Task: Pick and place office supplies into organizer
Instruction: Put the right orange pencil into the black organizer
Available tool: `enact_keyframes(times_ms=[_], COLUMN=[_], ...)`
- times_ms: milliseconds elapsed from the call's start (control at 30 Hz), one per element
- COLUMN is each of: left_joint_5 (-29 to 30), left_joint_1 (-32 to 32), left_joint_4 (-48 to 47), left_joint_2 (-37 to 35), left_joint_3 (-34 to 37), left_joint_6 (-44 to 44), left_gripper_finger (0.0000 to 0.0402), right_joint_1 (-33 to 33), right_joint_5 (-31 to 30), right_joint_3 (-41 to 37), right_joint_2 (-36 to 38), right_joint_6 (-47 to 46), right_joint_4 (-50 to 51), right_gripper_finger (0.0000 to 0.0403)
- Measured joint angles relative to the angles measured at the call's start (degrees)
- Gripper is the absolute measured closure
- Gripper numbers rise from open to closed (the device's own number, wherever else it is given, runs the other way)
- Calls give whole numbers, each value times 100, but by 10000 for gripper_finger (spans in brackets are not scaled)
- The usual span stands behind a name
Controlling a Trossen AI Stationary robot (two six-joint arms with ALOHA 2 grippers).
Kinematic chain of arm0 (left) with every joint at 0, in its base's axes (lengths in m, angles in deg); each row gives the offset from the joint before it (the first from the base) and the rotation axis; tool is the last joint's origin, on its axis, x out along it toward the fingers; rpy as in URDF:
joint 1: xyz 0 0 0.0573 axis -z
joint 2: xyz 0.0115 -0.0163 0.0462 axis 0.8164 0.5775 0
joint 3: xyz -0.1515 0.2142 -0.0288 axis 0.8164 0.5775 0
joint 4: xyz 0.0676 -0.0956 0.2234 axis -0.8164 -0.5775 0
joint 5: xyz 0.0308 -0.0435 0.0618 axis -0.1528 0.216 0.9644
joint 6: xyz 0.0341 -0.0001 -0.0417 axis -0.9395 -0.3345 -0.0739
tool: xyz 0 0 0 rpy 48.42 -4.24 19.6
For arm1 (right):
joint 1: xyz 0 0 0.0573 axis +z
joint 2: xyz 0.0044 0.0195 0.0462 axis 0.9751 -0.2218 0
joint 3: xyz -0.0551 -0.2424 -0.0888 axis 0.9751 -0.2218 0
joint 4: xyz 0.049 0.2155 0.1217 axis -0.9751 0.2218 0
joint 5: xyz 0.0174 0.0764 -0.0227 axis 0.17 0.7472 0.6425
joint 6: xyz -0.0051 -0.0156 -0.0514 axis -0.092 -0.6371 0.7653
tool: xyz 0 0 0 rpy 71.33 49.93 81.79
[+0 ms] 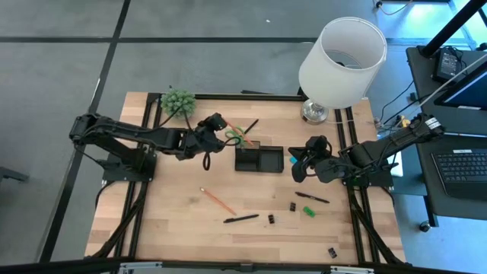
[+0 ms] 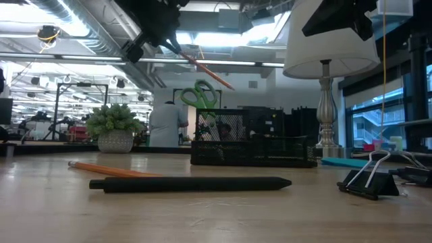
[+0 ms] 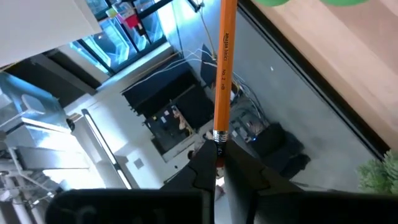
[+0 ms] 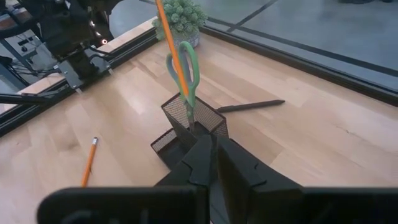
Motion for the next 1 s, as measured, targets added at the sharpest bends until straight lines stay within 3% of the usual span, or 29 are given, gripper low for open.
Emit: enact_keyframes(times_ms=[300,633,1000], left_joint_5=[-19,443,248], left_joint_1=[-21,-16,194], left_joint_4=[44,218,439], left_joint_2=[466,1309,1453], left_joint_3=[-2,-2,-2], left_joint_6=[-538,-833,-898], left_gripper_finger=[389,389,388], right_joint_1=[-2,-2,1], right_joint_5=[0,1,2], right_joint_3=[0,0,0], right_joint_2=[0,-2,-2], right_joint_6=[-13,-13,-15], right_joint_4=[21,32,82], right_gripper_finger=[374,374,374])
